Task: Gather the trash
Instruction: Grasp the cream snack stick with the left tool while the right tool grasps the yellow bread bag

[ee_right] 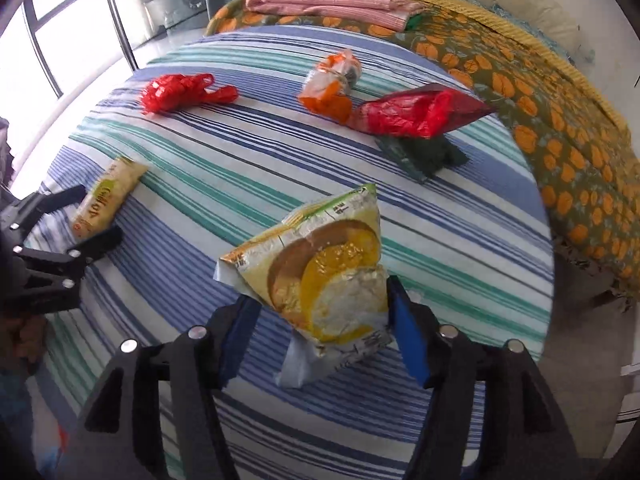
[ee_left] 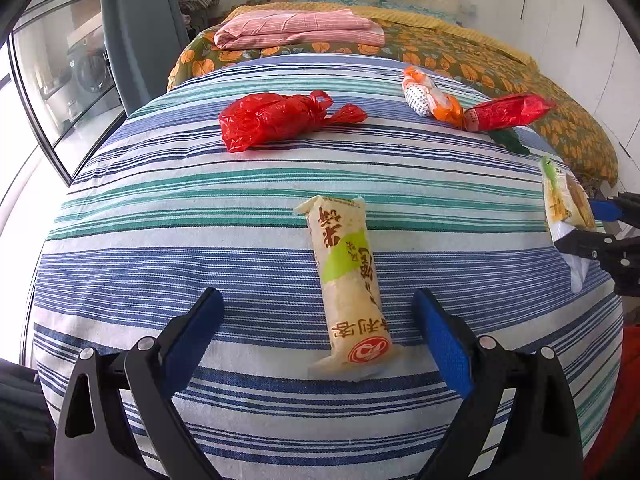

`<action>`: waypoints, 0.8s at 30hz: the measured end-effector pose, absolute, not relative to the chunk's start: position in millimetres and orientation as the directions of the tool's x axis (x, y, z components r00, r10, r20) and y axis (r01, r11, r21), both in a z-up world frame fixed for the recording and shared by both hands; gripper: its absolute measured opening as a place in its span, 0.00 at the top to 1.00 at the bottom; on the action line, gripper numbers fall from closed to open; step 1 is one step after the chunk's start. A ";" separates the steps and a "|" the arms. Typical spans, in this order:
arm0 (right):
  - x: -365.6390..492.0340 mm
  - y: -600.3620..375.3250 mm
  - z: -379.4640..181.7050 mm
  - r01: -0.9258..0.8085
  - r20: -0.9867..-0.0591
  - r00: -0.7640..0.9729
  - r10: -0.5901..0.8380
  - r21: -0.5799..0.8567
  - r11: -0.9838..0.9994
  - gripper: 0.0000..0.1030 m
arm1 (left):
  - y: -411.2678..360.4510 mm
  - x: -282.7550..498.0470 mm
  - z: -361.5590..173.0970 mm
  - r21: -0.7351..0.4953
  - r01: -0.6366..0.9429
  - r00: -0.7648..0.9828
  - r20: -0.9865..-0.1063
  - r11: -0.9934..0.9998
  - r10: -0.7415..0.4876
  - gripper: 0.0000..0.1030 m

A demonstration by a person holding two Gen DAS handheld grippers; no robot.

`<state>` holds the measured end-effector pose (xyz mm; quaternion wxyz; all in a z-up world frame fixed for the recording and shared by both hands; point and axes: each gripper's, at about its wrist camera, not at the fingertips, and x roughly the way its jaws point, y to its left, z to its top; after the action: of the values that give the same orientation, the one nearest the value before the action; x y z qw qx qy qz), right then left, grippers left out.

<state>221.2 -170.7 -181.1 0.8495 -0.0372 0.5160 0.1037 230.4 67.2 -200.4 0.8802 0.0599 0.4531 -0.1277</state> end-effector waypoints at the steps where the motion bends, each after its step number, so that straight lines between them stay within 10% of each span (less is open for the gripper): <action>1: 221.2 -170.3 -178.8 -0.223 -0.879 0.438 0.186 0.094 0.970 0.38 | 69.5 230.0 -199.5 -0.029 0.283 0.556 -0.809 0.959 -0.188 0.10; 16: 212.9 -152.4 -166.9 -0.446 -0.863 0.459 0.210 -0.020 0.895 0.36 | 85.9 230.8 -190.5 -0.131 0.328 0.522 -0.800 0.936 -0.295 0.25; 24: 220.6 -154.8 -169.0 -0.443 -0.877 0.429 0.217 0.005 0.896 0.51 | 62.9 226.3 -191.3 -0.050 0.349 0.509 -0.828 0.936 -0.234 0.37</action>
<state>220.6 -154.8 -169.0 0.8376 -0.1140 0.4966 0.1969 226.3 62.9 -191.3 0.8666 0.0616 0.4658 -0.1681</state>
